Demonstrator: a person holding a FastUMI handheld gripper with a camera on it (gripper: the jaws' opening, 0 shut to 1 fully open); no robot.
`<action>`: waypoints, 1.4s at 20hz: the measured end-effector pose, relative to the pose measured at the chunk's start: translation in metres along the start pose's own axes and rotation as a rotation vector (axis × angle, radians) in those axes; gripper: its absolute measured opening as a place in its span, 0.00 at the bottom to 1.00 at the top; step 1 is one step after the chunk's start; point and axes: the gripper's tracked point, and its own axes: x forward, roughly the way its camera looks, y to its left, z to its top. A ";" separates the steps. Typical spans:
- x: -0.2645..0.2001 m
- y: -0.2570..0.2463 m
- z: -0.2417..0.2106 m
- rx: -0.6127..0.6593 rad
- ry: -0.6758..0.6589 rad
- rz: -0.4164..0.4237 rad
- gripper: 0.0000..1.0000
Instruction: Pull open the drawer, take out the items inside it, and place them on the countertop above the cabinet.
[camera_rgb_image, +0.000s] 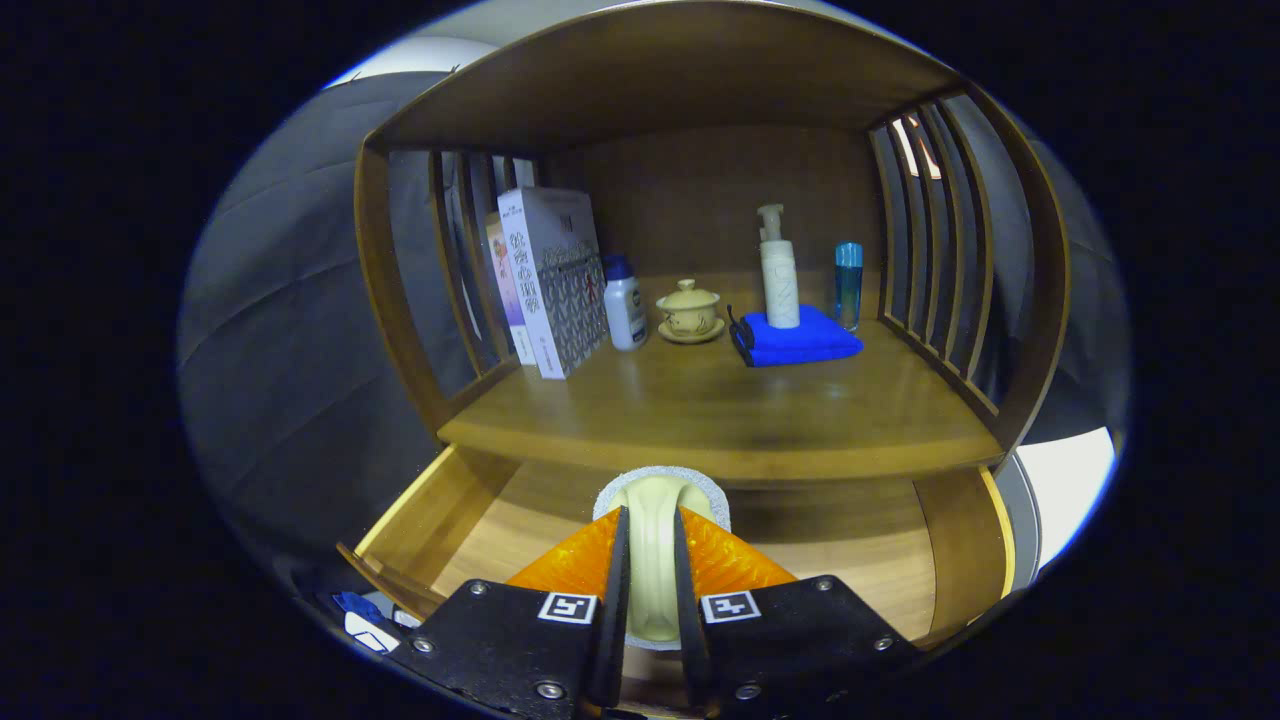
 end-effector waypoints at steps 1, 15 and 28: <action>0.000 -0.001 0.008 0.008 -0.013 -0.003 0.24; 0.057 -0.022 0.095 0.050 -0.134 -0.100 0.24; 0.113 -0.049 0.098 0.086 -0.122 -0.185 0.50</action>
